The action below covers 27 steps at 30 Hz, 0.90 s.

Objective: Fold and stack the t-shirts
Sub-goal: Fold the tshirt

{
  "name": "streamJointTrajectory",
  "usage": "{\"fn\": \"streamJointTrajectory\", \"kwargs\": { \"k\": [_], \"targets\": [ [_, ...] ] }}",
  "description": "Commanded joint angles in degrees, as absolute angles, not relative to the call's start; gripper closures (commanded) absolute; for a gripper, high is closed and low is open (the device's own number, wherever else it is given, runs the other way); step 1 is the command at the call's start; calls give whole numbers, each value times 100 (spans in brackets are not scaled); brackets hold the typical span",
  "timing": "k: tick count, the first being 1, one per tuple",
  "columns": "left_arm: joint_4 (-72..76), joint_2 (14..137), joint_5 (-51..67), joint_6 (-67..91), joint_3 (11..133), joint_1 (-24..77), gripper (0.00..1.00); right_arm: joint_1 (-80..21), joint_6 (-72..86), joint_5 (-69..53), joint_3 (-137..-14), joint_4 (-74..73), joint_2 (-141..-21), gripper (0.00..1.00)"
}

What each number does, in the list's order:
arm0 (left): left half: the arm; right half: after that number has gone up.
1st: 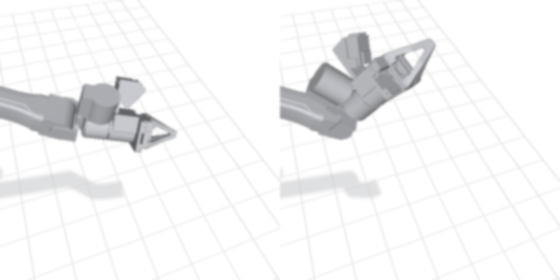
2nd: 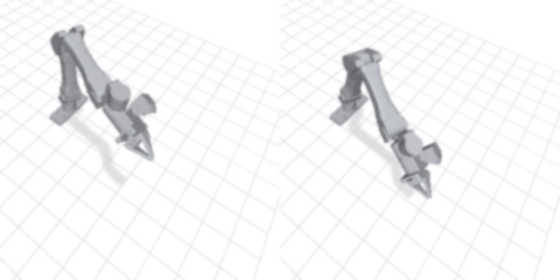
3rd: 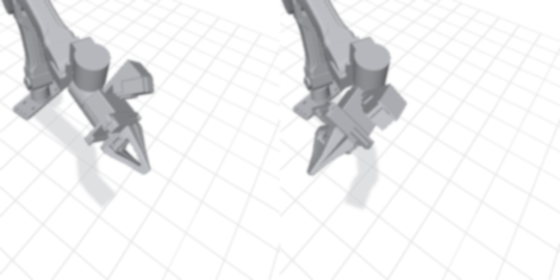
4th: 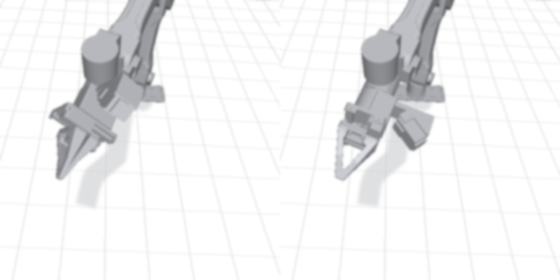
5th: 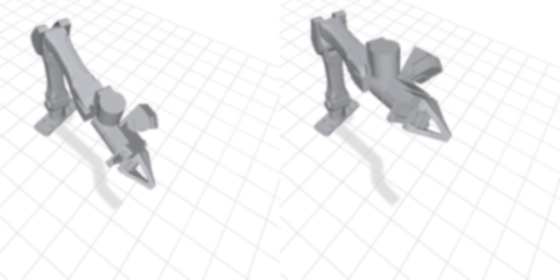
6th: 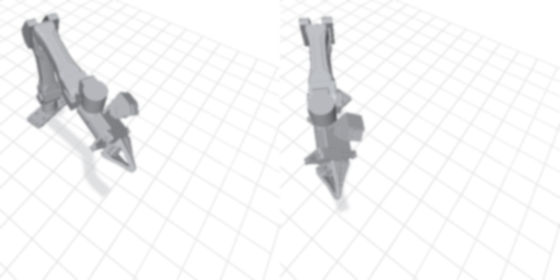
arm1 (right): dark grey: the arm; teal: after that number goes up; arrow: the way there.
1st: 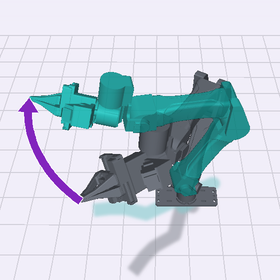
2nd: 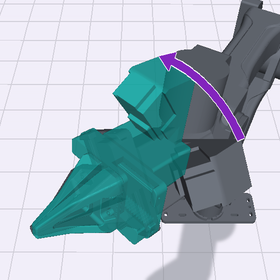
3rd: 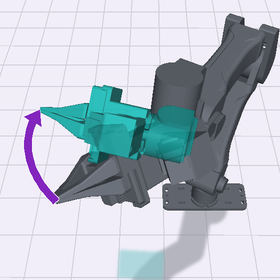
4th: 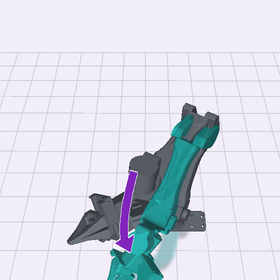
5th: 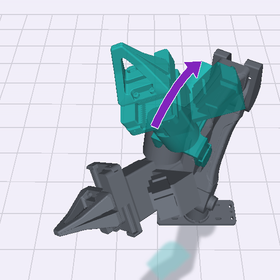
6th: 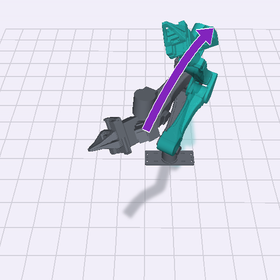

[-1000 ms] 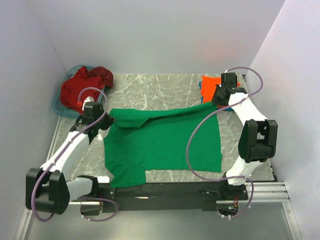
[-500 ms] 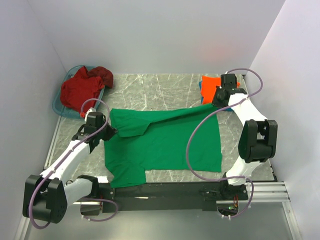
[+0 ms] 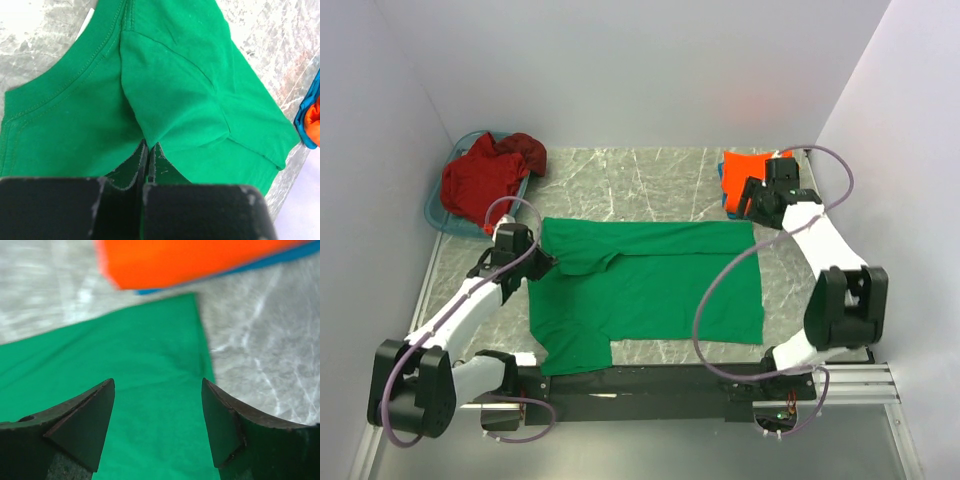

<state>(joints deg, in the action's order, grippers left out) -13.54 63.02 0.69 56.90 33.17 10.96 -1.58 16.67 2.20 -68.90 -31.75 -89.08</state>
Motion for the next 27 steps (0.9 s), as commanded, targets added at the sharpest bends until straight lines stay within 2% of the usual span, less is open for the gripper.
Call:
{"fn": "streamJointTrajectory", "kwargs": {
  "k": [1,10,15,20,27],
  "targets": [
    [-985,6521,264,5704,3515,1116,100,-674,1556,-281,-6777,-2892,-8227,23],
    [-502,7795,676,5493,4385,1020,100,-2995,1933,-1010,-6346,-1988,-8103,25],
    [-334,8278,888,5502,4561,941,100,-4076,2320,-1187,-6713,-1319,-9095,29],
    [-255,8411,958,5493,4526,827,100,-4552,2583,-1275,-7478,-1239,-10376,37],
    [-132,8569,1169,5370,4456,729,100,-4816,2803,-792,-8226,-1309,-11249,42]
  ]
}}
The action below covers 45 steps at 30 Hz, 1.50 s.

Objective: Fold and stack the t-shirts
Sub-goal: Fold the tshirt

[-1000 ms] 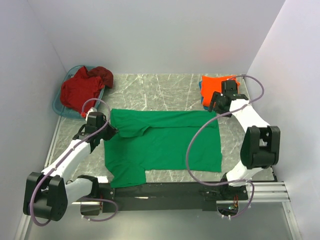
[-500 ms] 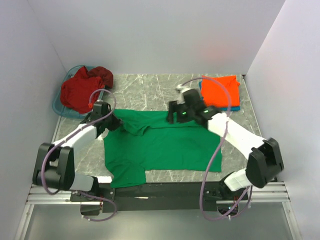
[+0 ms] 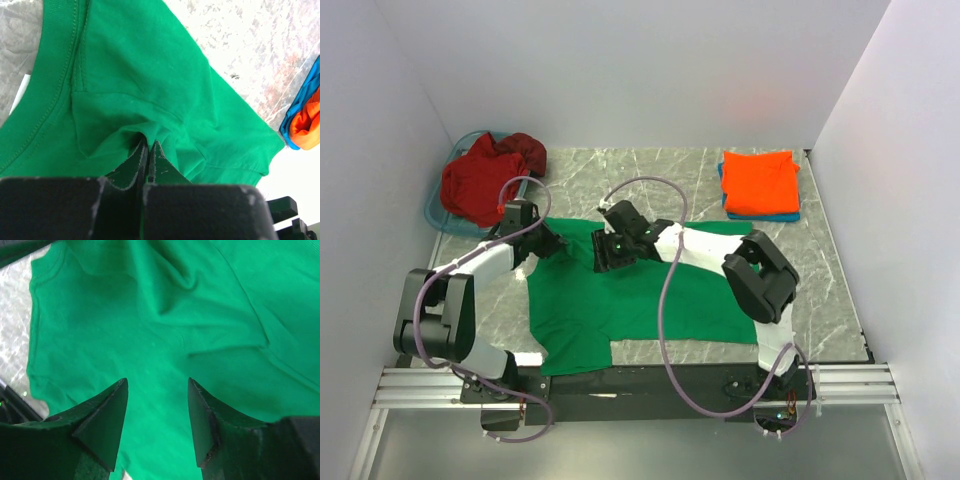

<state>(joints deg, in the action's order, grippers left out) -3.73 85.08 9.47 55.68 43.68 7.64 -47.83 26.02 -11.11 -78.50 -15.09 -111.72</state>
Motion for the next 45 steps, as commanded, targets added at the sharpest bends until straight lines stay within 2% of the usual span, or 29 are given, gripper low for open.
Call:
{"fn": "streamJointTrajectory", "kwargs": {
  "k": [1,18,21,22,28,45],
  "targets": [
    [-141,8587,1186,5353,4447,721,100,-4825,2839,-739,-8270,-1336,-11320,43],
    [-44,8482,1160,5335,4228,712,100,-4904,3094,-343,-8710,-1433,-12094,50],
    [-61,8482,1134,5335,4236,712,100,-4913,3111,-422,-8728,-1301,-12138,62],
    [-62,8481,1134,5326,4236,712,100,-4922,3129,-457,-8719,-1275,-12129,74],
    [-44,8306,1151,5370,4122,712,100,-4931,3146,-378,-8833,-1441,-12016,100],
    [-552,7260,1072,5467,3568,721,100,-4940,3111,-782,-8314,-2214,-11030,100]
  ]
}}
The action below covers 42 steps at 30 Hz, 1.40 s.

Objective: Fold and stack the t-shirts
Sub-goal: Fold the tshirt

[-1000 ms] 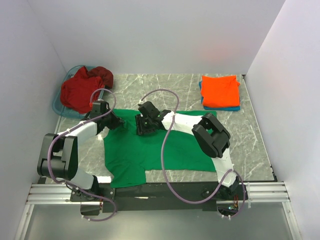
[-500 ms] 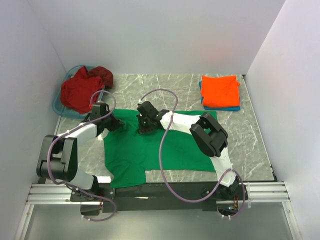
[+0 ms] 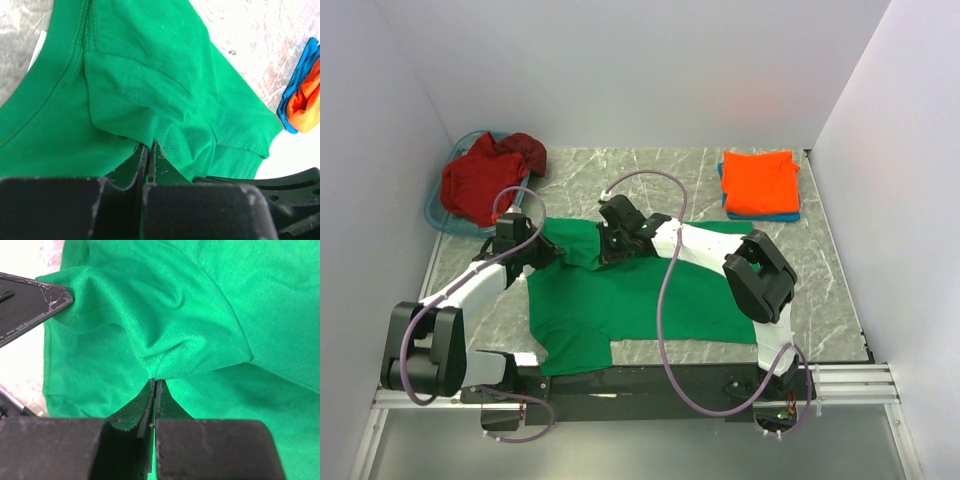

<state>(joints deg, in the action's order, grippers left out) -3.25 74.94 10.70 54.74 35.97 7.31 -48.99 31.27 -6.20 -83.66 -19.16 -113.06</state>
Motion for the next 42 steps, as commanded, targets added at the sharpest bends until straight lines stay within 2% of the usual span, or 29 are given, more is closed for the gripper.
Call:
{"fn": "streamJointTrajectory", "kwargs": {
  "k": [1,11,15,19,20,23,24,26,27,29,30,31,32,33,34,37,42],
  "targets": [
    [-597,7216,1072,5458,3560,721,100,-4939,3094,-782,-8323,-2293,-10995,100],
    [-975,6689,1178,5519,3182,782,94,-4913,2936,-861,-8464,-3023,-10898,100],
    [-1116,6522,1160,5563,2954,826,100,-4878,2874,-844,-8446,-3225,-10872,100],
    [-1143,6442,1186,5616,2804,870,99,-4869,2786,-861,-8367,-3322,-10837,100],
    [-1125,6486,1204,5625,2778,888,98,-4860,2786,-896,-8324,-3314,-10837,100],
    [-1230,6548,1265,5590,2760,914,85,-4860,2804,-923,-8279,-3313,-10872,97],
    [-1344,6522,1266,5590,2734,923,78,-4860,2804,-975,-8262,-3322,-10881,96],
    [-1441,6286,1239,5599,2663,923,72,-4860,2786,-1011,-8218,-3305,-10898,87],
    [-1502,6180,1213,5599,2628,923,67,-4860,2786,-1037,-8200,-3305,-10881,85],
    [-1818,5821,1082,5581,2654,923,61,-4860,2751,-1037,-8130,-3287,-10767,73],
    [-1932,5705,1029,5572,2733,923,43,-4860,2690,-1037,-8121,-3296,-10714,63],
    [-2186,5600,959,5564,2777,923,26,-4869,2672,-976,-8104,-3296,-10557,40],
    [-2275,5390,932,5546,2830,923,9,-4860,2681,-871,-8043,-3287,-10469,32],
    [-2346,5309,914,5546,2961,923,1,-4860,2707,-774,-8025,-3305,-10363,24],
    [-2425,5248,853,5546,3032,923,1,-4852,2698,-556,-7998,-3331,-10188,17],
    [-2268,5168,861,5511,3295,923,1,-4703,2760,-212,-7876,-3410,-9819,15],
    [-1583,5905,966,5353,3892,923,1,-4044,2707,-123,-7463,-3270,-9379,13]
  ]
}}
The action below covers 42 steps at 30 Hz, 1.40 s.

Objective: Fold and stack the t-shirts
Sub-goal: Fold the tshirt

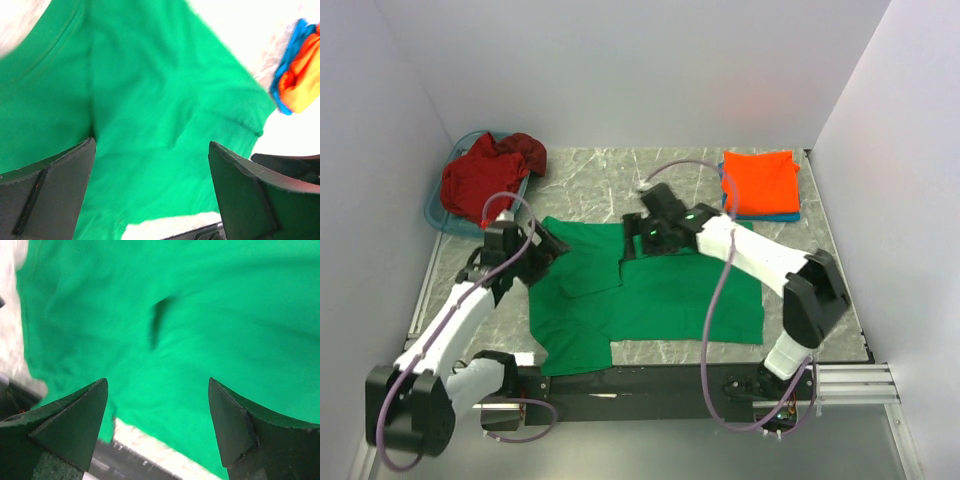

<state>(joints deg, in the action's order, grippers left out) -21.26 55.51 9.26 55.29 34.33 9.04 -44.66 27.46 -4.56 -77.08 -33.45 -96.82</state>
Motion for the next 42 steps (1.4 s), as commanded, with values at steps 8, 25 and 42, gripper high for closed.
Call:
{"fn": "streamJointTrajectory", "kwargs": {
  "k": [8,25,42],
  "targets": [
    [-247,8030,1397,5203,4728,870,1,-2078,2452,-9,-6812,-2804,-9289,13],
    [501,10362,1398,5361,5581,642,1,-791,2232,-281,-7198,-2514,-10863,13],
    [-209,9680,1327,4957,6364,518,1,-712,2162,-527,-7770,-2795,-10267,15]
  ]
}}
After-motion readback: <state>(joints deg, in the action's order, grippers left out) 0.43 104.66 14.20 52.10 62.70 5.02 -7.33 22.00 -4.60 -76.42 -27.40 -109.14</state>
